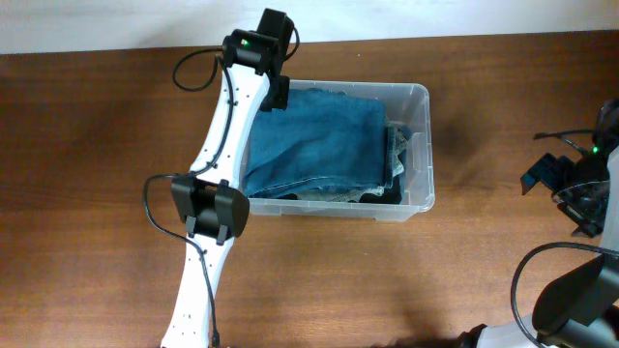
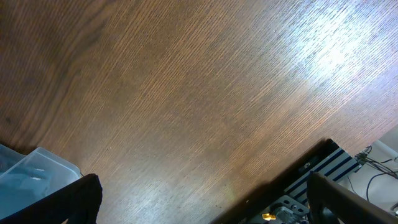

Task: Pack container
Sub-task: 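Tuck the denim's left edge into the bin with the left gripper, then press the denim's center down into the bin with the left gripper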

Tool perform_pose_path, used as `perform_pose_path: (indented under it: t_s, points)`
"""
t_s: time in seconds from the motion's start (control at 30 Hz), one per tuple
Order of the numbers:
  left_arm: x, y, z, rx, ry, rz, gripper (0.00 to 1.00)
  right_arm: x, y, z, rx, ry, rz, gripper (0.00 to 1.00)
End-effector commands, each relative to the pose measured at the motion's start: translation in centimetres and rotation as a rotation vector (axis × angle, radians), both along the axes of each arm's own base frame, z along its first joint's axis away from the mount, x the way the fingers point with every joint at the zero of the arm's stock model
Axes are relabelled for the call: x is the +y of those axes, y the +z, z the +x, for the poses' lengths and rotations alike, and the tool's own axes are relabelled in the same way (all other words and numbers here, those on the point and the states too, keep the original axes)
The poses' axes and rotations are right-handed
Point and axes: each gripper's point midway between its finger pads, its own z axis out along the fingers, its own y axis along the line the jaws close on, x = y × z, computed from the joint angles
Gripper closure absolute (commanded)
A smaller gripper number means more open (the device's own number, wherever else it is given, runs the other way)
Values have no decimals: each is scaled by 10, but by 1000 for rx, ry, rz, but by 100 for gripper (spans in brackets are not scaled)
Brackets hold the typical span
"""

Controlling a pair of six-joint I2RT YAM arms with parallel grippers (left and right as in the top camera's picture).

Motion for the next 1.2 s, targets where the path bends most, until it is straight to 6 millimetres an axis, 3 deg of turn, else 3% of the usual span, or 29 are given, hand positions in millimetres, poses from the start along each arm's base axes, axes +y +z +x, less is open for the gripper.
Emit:
perform_pose_path:
  t_s: [0.0,0.13,0.2,0.23,0.53,0.7,0.83,1.0,1.07,1.17]
  points:
    - [-1,21,-5,-16,1,-28,99,-1,1,-1,-3,-12,-3,2]
    - [-9,66,-8,-105,-16,-78,99,-1,1,-1,-3,-12,-3,2]
    - [-34,103,-21,-147,-72,-184,99,-1,1,-1,-3,-12,-3,2]
    - [-47,105,-26,-138,-98,-220,99,-1,1,-1,-3,-12,-3,2]
    - [-113,72,-40,-85,-217,-252,99,-1,1,-1,-3,-12,-3,2]
    - [-117,40,-29,-75,-213,-240,99,-1,1,-1,-3,-12,-3,2]
    - [-109,6,-18,-83,-189,-169,99,-1,1,-1,-3,-12,-3,2]
    - [-106,-24,-25,-30,-186,-147,99,-1,1,-1,-3,-12,-3,2]
    - [-106,-25,-25,-27,-186,-146,99,-1,1,-1,-3,-12,-3,2]
    - [-109,-5,-19,-72,-189,-164,99,-1,1,-1,-3,-12,-3,2]
